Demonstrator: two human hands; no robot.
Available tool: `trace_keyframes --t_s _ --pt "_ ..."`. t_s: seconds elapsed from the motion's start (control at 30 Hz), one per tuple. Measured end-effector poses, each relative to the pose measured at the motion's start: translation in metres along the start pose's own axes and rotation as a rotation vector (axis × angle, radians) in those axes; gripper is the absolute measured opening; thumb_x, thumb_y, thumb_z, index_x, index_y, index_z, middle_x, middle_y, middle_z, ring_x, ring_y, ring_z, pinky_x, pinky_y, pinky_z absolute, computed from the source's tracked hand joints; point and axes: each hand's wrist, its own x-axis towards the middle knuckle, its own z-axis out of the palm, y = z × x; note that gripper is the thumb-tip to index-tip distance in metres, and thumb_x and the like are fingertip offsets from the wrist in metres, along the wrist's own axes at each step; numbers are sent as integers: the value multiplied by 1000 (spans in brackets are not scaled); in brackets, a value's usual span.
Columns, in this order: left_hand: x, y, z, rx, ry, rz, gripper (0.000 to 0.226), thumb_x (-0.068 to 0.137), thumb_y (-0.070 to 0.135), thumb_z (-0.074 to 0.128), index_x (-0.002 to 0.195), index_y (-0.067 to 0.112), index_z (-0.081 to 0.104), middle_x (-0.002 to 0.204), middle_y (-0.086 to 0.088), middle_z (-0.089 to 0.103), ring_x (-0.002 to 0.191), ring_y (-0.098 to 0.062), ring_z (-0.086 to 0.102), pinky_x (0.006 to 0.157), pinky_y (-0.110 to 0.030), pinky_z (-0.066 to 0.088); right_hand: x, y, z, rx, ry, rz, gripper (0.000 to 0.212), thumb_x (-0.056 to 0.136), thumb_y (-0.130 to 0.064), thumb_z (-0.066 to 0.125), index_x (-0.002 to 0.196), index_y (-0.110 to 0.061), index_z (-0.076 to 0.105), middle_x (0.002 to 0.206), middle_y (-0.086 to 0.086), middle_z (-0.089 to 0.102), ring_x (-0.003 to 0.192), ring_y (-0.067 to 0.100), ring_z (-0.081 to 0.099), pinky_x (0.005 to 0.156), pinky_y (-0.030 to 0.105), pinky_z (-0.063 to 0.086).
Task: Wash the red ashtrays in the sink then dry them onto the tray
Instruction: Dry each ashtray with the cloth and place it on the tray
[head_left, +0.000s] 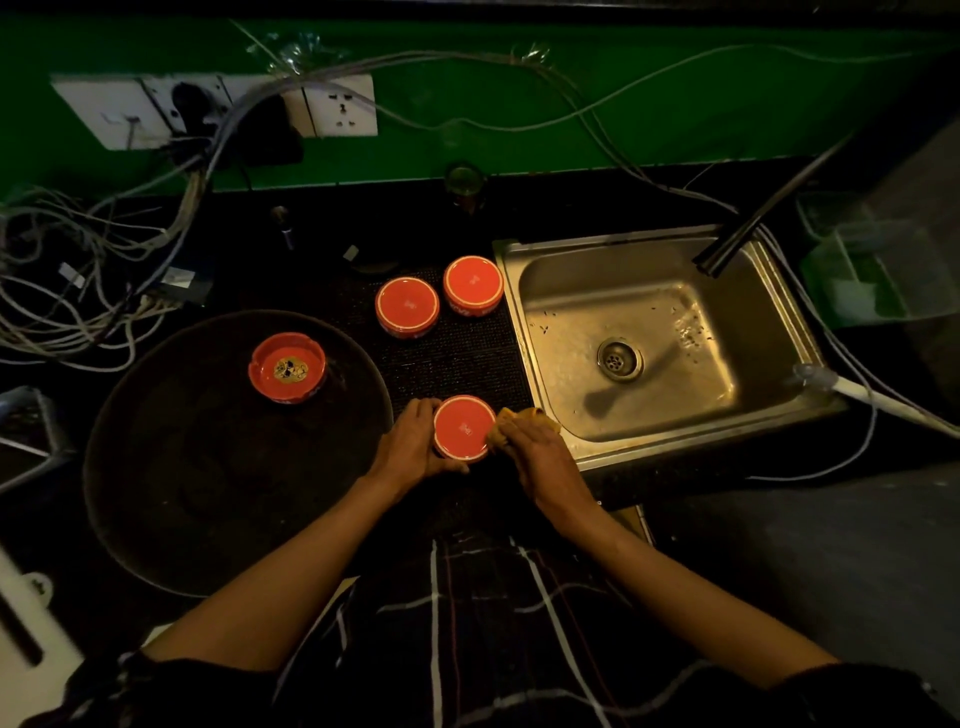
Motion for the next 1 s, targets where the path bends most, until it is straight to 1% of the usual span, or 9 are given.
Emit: trace_keyframes --t_s 0.17,0.27,0.33,0.4,0.5,0.6,0.77,0.9,1.0 --pt "7 20 2 112 -39 56 135 58 48 91 157 14 7 155 -11 23 142 -31 28 112 -47 37 -11 5 12 27 50 102 48 104 -40 44 150 -30 35 155 -2 40 142 16 37 114 44 38" --pt "16 35 4 274 -67 120 134 57 49 91 158 21 6 155 -11 20 141 -32 25 112 -49 34 -21 11 21 -136 -12 147 66 100 -49 46 157 -33 16 166 -4 13 153 20 8 114 47 30" --pt "22 42 6 380 -93 146 129 57 47 91 157 25 11 155 -11 22 139 -33 25 109 -51 34 -24 16 27 -142 -36 164 73 99 -42 50 158 -36 7 167 -3 0 154 22 -8 115 54 29" --pt "27 47 6 455 -98 154 119 59 44 90 154 26 21 152 -11 26 136 -34 28 106 -52 35 -24 19 29 -90 -37 164 72 99 -28 52 157 -37 10 167 -2 -1 153 24 -9 115 58 30" --pt "32 49 3 478 -94 163 110 59 41 91 149 23 30 145 -10 34 132 -33 32 102 -53 41 -22 22 27 -49 -26 167 74 98 -12 52 156 -38 16 167 -3 0 153 24 -7 119 55 27" --pt "33 49 -3 356 -37 166 112 53 43 93 145 20 34 141 -9 36 127 -31 34 99 -50 44 -21 23 26 -48 3 156 77 94 -5 53 156 -36 20 167 -3 4 154 25 -4 118 53 28" --pt "28 43 -7 -113 152 110 107 50 43 93 138 13 40 134 -10 39 124 -27 40 105 -40 43 -20 18 28 -37 -10 187 74 93 -7 55 154 -35 24 167 1 6 153 28 -4 119 56 25" --pt "23 36 -8 -132 100 118 112 52 42 94 140 8 33 138 -10 34 127 -26 44 106 -31 42 -19 20 28 -39 -17 182 73 94 -11 56 154 -35 22 166 -1 5 153 26 -7 118 58 25" --pt "17 25 -12 -102 72 145 117 54 46 92 144 11 27 140 -9 31 128 -25 42 108 -38 44 -20 18 27 -36 -19 188 73 95 -12 55 155 -35 19 166 -2 3 153 24 -8 117 59 26"
